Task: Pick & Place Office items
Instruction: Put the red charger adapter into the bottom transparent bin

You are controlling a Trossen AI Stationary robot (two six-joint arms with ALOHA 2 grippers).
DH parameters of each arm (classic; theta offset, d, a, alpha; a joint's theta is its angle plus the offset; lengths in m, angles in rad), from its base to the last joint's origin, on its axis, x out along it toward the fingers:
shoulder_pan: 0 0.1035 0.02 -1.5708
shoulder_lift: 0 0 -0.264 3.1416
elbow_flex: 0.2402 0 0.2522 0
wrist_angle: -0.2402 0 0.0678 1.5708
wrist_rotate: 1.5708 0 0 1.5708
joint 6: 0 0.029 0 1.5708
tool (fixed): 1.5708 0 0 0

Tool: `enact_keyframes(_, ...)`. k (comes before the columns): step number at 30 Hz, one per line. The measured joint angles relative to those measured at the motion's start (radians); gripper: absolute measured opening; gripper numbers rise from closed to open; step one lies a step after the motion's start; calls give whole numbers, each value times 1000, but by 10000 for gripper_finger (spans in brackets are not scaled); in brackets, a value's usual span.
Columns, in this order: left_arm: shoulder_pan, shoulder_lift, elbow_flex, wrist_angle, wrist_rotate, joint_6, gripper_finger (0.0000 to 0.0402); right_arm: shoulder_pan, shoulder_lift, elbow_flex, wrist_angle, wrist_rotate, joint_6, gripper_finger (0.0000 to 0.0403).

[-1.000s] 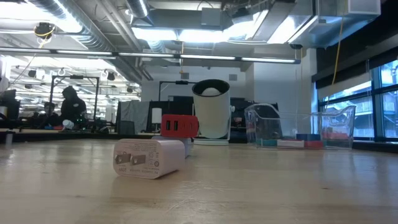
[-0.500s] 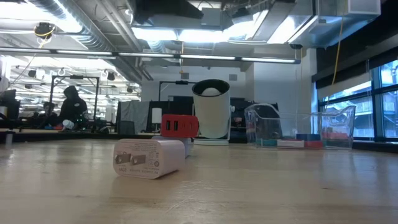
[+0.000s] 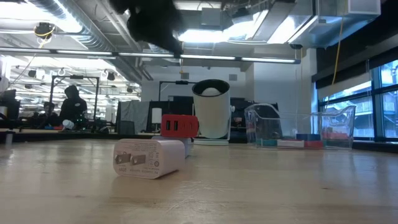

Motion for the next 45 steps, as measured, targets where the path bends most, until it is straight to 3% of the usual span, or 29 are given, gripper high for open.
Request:
enact_keyframes(8, 8, -20, 0, -124, -30, 5, 286, -164, -132, 0, -74, 227, -58, 306)
enact_keyframes(14, 18, -26, 0, -123, -49, 24, 286, -325, -156, 0, -64, 370, -229, 306)
enact_keyframes(21, 39, -26, 0, -88, -110, -7, 286, -520, -156, 0, -55, 385, -361, 306)
enact_keyframes(28, 79, -26, 0, -91, -7, -40, 296, -653, -156, 0, -56, 384, -398, 306)
enact_keyframes(37, 84, -3, -2, -89, -48, 172, 308, -715, -156, 0, -56, 381, -419, 306)
enact_keyframes(45, 85, 88, -3, -89, -36, 98, 308, -716, -156, 0, -54, 363, -443, 306)
